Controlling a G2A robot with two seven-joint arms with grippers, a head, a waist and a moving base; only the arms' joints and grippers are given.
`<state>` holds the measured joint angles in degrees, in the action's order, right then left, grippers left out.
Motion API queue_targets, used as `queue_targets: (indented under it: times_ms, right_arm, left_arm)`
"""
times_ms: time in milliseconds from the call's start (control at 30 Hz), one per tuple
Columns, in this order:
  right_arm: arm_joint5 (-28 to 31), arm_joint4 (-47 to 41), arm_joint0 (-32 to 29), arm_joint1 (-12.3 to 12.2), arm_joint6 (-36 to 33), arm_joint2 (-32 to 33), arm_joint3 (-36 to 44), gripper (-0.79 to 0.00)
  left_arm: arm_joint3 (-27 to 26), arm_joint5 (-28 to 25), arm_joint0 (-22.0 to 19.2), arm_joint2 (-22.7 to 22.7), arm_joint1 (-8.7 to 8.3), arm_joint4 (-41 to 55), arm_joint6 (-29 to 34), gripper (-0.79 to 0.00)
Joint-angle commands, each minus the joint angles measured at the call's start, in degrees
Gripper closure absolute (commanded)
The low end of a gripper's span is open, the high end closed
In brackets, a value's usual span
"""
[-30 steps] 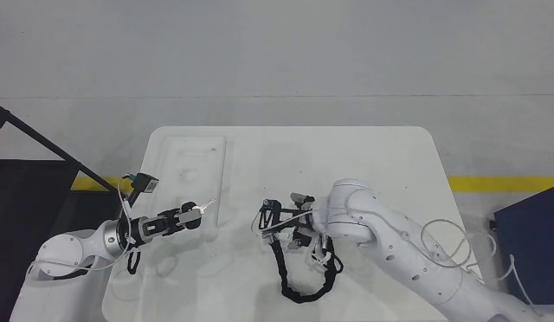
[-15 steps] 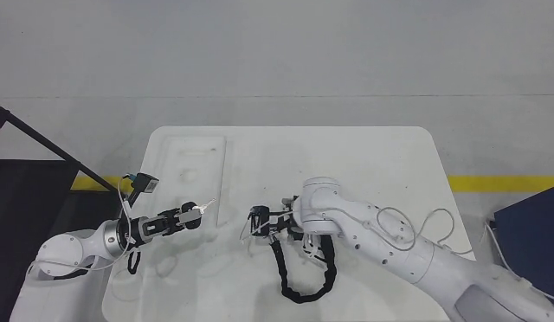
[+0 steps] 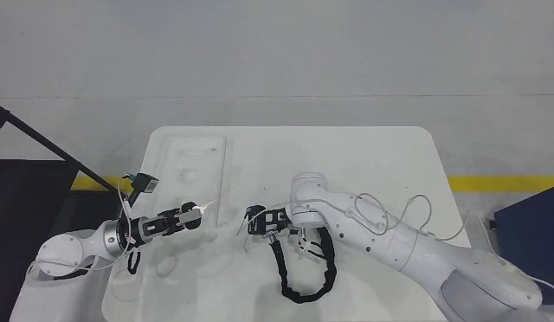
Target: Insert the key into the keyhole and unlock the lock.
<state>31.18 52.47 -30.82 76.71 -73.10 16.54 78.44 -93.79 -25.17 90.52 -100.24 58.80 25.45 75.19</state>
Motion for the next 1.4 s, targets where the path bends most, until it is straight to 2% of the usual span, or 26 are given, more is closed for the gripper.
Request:
queue_targets:
  times_ms: [0,167,267,667,767,900,967,1000,1033,1200,1367]
  right_arm:
    - [0.10,-0.09,0.11,0.38,0.11,-0.22,-0.68,-0.160]
    - [0.19,-0.20,0.28,1.14,0.19,-0.40,-1.73,-0.262]
    - [0.12,0.07,0.44,1.42,0.12,-0.40,-1.84,-0.292]
    - [0.41,0.84,-0.32,2.26,0.43,-0.90,-3.20,-0.283]
    - [0.50,0.96,-0.59,2.57,0.64,-0.90,-3.70,-0.262]
    - [0.48,1.26,-1.23,2.85,0.98,-0.93,-4.06,-0.175]
    - [0.53,1.53,-1.70,2.95,1.20,-1.03,-4.33,-0.108]
    - [0.52,1.61,-1.99,2.98,1.34,-1.07,-4.54,-0.015]
    - [0.57,1.79,-2.22,3.01,1.48,-1.10,-4.69,0.000]
    - [-0.30,5.94,-3.00,2.63,3.05,-0.85,-3.30,0.000]
    - [-5.81,19.01,-5.01,0.13,7.30,1.09,4.86,0.000]
  left_arm:
    - [0.00,0.00,0.00,0.00,0.00,0.00,0.00,0.000]
    - [0.00,0.00,0.00,0.00,0.00,0.00,0.00,0.000]
    - [0.00,0.00,0.00,0.00,0.00,0.00,0.00,0.000]
    - [0.00,0.00,0.00,0.00,0.00,0.00,0.00,0.000]
    - [0.00,0.00,0.00,0.00,0.00,0.00,0.00,0.000]
    - [0.00,0.00,0.00,0.00,0.00,0.00,0.00,0.000]
    - [0.00,0.00,0.00,0.00,0.00,0.00,0.00,0.000]
    - [0.00,0.00,0.00,0.00,0.00,0.00,0.00,0.000]
    - [0.00,0.00,0.00,0.00,0.00,0.00,0.00,0.000]
    - [0.00,0.00,0.00,0.00,0.00,0.00,0.00,0.000]
    - [0.00,0.00,0.00,0.00,0.00,0.00,0.00,0.000]
